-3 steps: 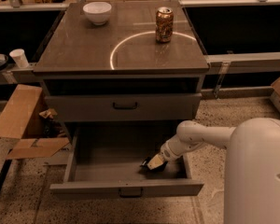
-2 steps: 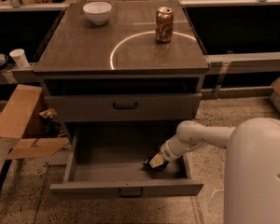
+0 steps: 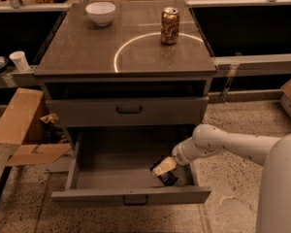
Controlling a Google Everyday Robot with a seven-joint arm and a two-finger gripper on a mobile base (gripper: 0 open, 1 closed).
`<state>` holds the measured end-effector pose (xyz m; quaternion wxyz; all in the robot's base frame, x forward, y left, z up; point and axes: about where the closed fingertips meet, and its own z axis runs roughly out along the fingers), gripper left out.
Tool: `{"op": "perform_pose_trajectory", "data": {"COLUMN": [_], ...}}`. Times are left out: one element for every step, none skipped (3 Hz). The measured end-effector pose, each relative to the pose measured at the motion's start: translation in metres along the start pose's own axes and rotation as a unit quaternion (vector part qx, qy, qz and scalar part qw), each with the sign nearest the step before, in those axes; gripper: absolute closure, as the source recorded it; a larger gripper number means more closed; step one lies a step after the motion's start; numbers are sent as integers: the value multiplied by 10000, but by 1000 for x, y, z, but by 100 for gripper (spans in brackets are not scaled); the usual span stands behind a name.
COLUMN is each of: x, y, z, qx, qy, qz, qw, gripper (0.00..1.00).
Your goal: Place rxbar blueberry into middle drawer
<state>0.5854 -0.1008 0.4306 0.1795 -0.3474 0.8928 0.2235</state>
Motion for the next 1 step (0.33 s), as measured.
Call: {"op": "perform_pose_trajectory", "data": {"x": [-7], "y": [16], "z": [-46], "qx": [-74], "qy": [-742], "qz": [-170], "qw": [9971], "gripper": [0]}}
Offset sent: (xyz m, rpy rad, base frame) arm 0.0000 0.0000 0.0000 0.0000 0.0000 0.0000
